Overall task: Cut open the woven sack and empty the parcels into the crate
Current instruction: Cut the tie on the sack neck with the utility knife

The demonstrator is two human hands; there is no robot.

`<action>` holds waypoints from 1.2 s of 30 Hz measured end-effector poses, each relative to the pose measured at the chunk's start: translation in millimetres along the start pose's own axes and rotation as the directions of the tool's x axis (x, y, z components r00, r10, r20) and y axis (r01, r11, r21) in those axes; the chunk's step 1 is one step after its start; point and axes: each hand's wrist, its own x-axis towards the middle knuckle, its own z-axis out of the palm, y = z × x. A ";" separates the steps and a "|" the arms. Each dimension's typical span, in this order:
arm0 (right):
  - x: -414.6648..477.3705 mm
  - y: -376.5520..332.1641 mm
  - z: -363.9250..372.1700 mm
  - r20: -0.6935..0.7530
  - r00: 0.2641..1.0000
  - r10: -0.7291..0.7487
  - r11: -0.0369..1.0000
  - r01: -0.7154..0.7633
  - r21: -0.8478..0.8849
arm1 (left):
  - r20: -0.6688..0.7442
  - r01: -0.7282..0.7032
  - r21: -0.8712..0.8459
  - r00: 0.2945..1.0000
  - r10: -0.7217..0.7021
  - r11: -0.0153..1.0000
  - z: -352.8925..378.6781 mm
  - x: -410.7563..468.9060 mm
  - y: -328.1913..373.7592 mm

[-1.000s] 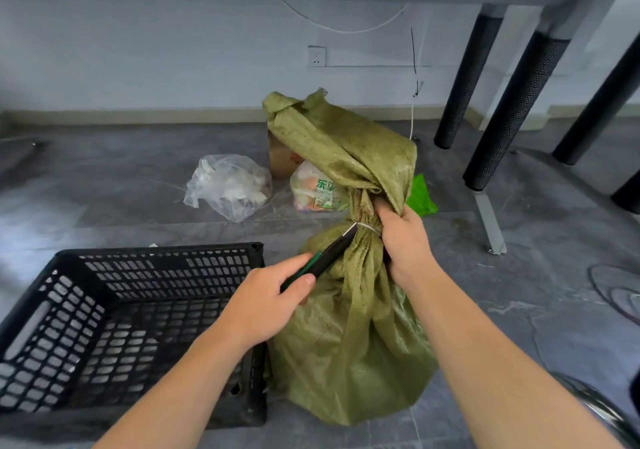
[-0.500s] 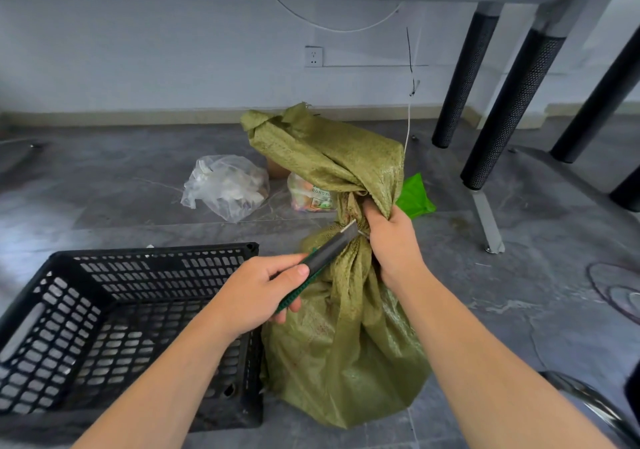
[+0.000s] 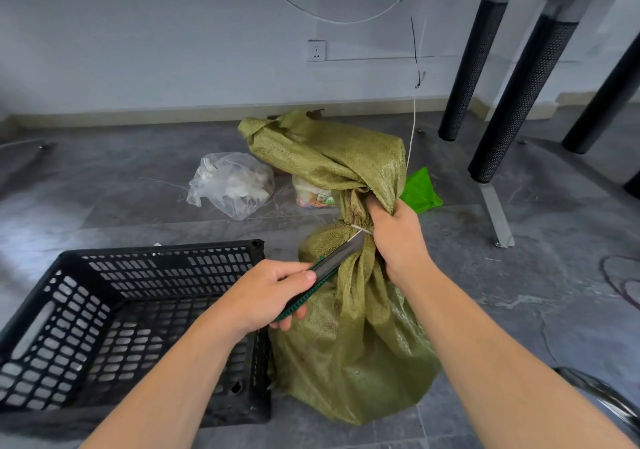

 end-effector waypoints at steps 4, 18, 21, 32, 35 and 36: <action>-1.0 -1.5 0.1 0.004 1.000 0.026 1.000 -0.026 -0.002 | 0.015 0.008 -0.015 1.000 -0.008 1.000 -0.2 0.8 -1.9; 3.4 0.5 -0.4 0.128 0.944 0.306 0.924 -0.326 0.201 | -0.203 -0.154 0.179 0.961 0.190 0.972 1.6 6.0 -14.1; 1.3 -5.1 -7.1 0.228 0.912 0.340 0.871 -0.397 0.291 | -0.232 -0.162 0.168 0.952 0.199 0.972 2.6 6.4 -19.6; 2.1 3.7 -3.5 0.240 0.967 0.082 0.985 -0.115 0.127 | -0.200 -0.115 0.183 0.968 0.151 0.976 -1.8 6.3 -22.1; 1.3 4.0 -2.0 0.218 0.975 0.051 0.989 -0.080 0.125 | -0.198 -0.124 0.181 0.967 0.159 0.976 -0.4 6.4 -22.3; 1.7 3.5 -2.5 0.214 0.975 0.054 0.986 -0.086 0.140 | -0.204 -0.130 0.186 0.964 0.168 0.974 0.6 6.6 -22.4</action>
